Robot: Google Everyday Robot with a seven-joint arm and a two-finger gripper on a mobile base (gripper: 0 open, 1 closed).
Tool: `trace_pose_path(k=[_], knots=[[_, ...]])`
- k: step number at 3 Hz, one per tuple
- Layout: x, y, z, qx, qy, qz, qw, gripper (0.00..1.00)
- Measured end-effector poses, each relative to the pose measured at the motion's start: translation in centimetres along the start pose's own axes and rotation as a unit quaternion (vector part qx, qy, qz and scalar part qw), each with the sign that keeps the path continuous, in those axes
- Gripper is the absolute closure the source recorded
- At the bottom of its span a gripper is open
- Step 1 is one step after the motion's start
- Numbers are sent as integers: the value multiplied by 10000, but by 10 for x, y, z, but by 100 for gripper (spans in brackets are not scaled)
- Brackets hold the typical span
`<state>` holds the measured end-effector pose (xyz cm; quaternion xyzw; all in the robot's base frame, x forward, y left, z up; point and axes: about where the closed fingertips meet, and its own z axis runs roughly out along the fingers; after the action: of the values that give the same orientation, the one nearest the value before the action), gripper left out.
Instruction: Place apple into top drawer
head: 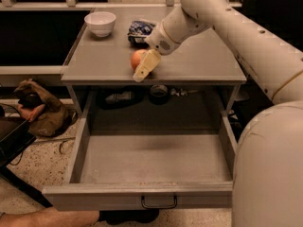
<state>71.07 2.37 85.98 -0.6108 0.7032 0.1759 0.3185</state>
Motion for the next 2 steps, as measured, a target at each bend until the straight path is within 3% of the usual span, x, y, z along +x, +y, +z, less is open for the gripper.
trace_pose_path(k=[2], knots=[[0, 0, 0, -1, 0, 0, 10000, 41]])
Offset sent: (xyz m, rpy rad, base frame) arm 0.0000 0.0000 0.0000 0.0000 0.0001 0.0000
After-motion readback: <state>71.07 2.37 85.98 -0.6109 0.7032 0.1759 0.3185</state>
